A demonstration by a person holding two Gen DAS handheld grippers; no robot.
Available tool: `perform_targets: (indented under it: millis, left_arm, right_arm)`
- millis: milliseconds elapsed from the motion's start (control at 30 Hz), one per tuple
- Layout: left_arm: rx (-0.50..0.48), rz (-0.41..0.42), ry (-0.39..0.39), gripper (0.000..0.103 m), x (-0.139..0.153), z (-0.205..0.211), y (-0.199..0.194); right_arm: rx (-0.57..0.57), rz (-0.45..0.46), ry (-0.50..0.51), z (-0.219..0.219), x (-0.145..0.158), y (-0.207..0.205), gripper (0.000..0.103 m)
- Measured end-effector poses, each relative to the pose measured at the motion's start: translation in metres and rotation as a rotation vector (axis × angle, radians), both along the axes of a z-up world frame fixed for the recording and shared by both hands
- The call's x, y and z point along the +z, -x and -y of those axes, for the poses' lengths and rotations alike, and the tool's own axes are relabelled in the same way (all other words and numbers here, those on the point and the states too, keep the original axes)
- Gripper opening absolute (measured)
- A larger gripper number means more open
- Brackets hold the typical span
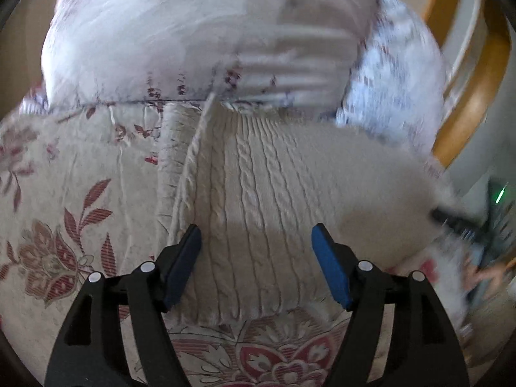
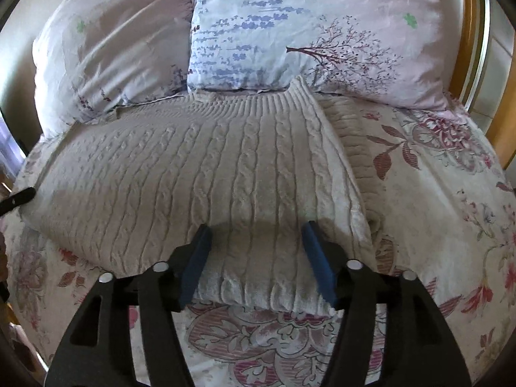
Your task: Fold small clothes
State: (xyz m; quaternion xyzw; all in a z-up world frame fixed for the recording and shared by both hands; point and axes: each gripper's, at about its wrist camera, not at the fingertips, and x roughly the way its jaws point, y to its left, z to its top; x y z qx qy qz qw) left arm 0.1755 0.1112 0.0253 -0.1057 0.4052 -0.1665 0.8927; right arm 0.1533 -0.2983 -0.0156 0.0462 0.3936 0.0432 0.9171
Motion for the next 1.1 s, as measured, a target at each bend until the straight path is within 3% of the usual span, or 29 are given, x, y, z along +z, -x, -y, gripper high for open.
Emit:
perform_targets:
  millis: [67, 200, 367, 467, 700, 900, 1033, 1100]
  left_arm:
    - [0.048, -0.016, 0.098, 0.071, 0.004, -0.019, -0.007]
    - [0.142, -0.071, 0.167, 0.070, 0.003, -0.044, -0.032]
    - [0.183, -0.197, 0.319, 0.066, -0.019, -0.067, -0.064]
    - [0.174, -0.232, 0.404, 0.061, -0.029, -0.071, -0.072]
    - [0.162, -0.229, 0.448, 0.058, -0.033, -0.064, -0.080]
    - [0.166, -0.236, 0.462, 0.046, -0.038, -0.060, -0.082]
    - [0.173, -0.261, 0.477, 0.027, -0.043, -0.057, -0.085]
    - [0.184, -0.257, 0.476, 0.024, -0.043, -0.054, -0.085]
  right_arm:
    - [0.006, 0.000, -0.017, 0.001, 0.001, -0.001, 0.069]
    - [0.012, 0.007, -0.025, -0.002, 0.001, -0.002, 0.074]
    - [0.013, 0.021, -0.064, 0.003, 0.002, -0.001, 0.075]
    - [0.018, 0.030, -0.103, 0.007, 0.002, 0.001, 0.076]
    - [0.041, 0.055, -0.248, 0.022, 0.001, 0.004, 0.083]
    - [0.057, 0.090, -0.407, 0.043, -0.004, 0.008, 0.083]
    - [0.067, 0.094, -0.415, 0.043, -0.004, 0.007, 0.084]
    - [0.071, 0.097, -0.424, 0.044, -0.003, 0.008, 0.084]
